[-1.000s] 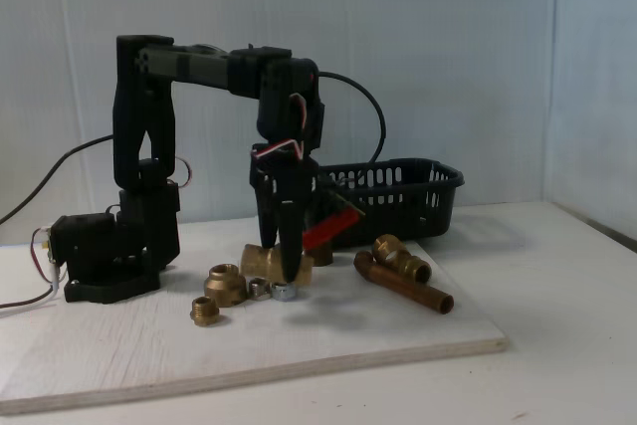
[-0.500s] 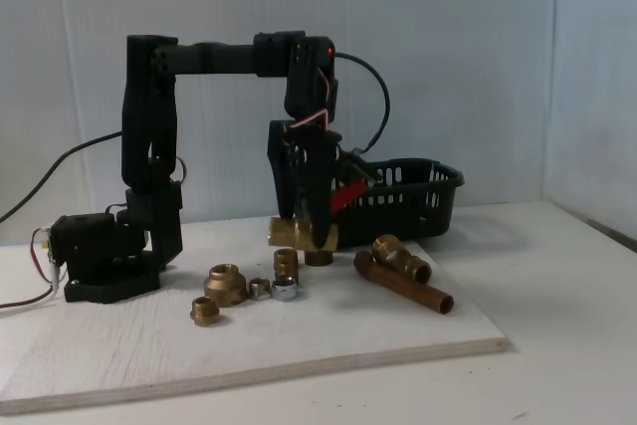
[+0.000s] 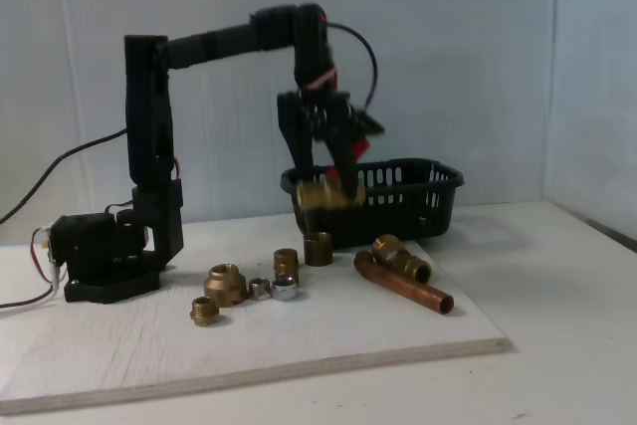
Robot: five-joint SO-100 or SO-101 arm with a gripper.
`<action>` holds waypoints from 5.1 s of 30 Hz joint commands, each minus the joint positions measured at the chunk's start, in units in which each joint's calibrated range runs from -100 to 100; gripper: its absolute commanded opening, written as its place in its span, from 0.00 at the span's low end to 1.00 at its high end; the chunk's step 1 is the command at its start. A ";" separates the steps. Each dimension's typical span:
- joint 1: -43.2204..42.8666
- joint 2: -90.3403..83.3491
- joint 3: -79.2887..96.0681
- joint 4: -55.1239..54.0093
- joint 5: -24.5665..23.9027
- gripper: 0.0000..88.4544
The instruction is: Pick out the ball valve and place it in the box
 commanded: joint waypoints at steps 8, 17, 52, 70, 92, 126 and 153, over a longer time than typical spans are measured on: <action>-12.62 -16.02 6.95 0.86 -1.51 0.10; -23.98 -16.45 8.58 0.77 -4.05 0.10; -24.28 17.38 -26.44 0.86 -2.44 0.10; -22.29 24.33 -26.53 0.51 -1.82 0.10; -22.88 24.42 -22.56 -0.09 -2.13 0.19; -22.95 24.42 -22.56 0.51 -3.32 0.57; -21.25 0.51 -14.44 0.77 -0.01 0.57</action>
